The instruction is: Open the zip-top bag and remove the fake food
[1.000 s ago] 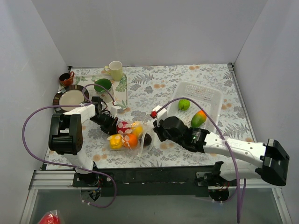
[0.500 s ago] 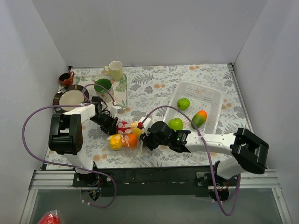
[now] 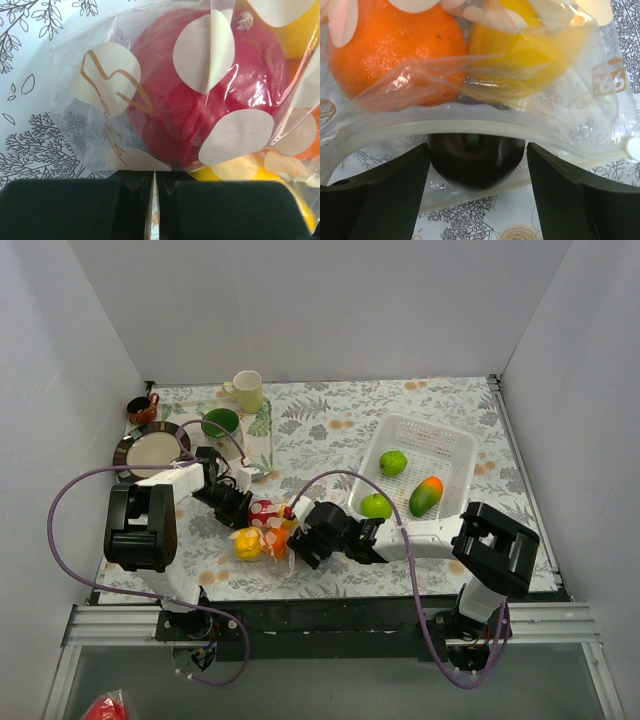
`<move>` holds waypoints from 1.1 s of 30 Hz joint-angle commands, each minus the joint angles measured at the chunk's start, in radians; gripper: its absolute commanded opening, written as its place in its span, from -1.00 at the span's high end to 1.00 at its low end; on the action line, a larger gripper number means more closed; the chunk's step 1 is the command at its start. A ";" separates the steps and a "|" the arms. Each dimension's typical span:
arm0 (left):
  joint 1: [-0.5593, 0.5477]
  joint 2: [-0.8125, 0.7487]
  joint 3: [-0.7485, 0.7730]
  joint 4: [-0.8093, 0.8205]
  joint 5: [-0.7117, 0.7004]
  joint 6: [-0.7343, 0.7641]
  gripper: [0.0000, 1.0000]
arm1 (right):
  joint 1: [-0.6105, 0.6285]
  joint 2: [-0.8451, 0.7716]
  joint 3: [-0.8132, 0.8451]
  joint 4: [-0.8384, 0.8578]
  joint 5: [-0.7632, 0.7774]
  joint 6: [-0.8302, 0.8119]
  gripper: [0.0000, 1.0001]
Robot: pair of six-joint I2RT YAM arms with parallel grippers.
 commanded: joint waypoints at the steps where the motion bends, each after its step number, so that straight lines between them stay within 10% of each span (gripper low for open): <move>1: -0.005 -0.009 0.002 0.005 -0.022 0.024 1.00 | 0.006 0.027 0.057 0.066 0.027 -0.003 -0.71; 7: -0.005 -0.009 0.001 0.002 -0.014 0.024 1.00 | 0.006 0.047 0.051 0.122 0.069 0.004 -0.65; 14: -0.005 -0.014 -0.002 0.008 -0.028 0.024 1.00 | 0.012 -0.062 -0.004 0.073 0.082 0.050 0.23; 20: -0.005 -0.011 -0.034 0.050 -0.027 0.024 1.00 | 0.018 -0.411 -0.063 -0.065 0.147 0.056 0.50; 28: -0.005 -0.019 -0.021 0.036 -0.021 0.024 1.00 | -0.133 -0.627 -0.080 -0.243 0.667 0.112 0.93; 33: -0.008 -0.070 0.149 -0.098 0.113 -0.021 1.00 | -0.388 -0.510 -0.033 -0.450 0.627 0.270 0.15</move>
